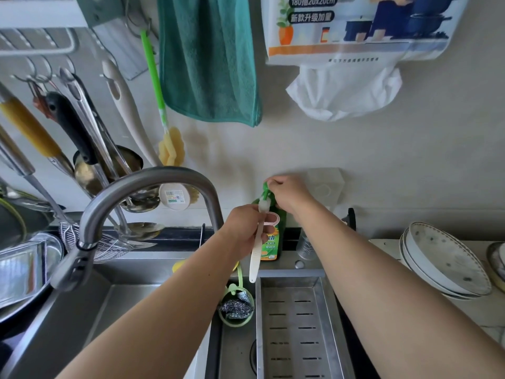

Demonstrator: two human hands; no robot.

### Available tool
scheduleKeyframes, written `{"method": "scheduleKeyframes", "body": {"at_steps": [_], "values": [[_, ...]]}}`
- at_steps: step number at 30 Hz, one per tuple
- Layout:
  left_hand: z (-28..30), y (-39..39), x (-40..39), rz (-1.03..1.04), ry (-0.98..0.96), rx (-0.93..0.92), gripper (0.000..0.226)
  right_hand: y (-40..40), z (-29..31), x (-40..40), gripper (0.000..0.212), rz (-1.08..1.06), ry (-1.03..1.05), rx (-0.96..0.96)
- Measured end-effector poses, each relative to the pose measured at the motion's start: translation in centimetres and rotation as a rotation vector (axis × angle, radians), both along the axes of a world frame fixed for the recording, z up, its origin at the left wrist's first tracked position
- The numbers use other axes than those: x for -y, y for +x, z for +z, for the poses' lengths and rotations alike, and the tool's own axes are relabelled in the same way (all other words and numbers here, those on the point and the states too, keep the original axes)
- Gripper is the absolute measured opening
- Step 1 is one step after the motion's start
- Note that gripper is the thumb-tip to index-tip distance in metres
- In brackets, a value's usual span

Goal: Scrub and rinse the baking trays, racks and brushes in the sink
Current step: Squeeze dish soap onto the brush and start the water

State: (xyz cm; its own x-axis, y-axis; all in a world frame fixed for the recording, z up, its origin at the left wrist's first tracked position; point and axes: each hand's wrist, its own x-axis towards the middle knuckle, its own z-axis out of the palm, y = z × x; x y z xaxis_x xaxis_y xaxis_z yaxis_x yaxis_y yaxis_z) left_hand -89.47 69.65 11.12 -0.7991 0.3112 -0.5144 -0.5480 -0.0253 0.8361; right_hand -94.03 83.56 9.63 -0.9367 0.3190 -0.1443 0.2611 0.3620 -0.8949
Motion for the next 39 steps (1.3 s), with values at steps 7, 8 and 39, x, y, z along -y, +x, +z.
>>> {"method": "scheduleKeyframes", "body": {"at_steps": [7,8,39], "values": [[0.0,0.5,0.2,0.028,-0.002,-0.019,0.029,-0.1,0.1,0.1,0.024,-0.004,-0.021,-0.008],[-0.1,0.7,0.4,0.032,0.003,-0.016,0.029,0.0,0.2,0.2,0.024,-0.003,-0.025,-0.009],[-6.9,13.6,37.9,0.406,-0.154,0.259,0.039,11.9,-7.6,22.8,0.023,0.091,-0.108,0.299]]}}
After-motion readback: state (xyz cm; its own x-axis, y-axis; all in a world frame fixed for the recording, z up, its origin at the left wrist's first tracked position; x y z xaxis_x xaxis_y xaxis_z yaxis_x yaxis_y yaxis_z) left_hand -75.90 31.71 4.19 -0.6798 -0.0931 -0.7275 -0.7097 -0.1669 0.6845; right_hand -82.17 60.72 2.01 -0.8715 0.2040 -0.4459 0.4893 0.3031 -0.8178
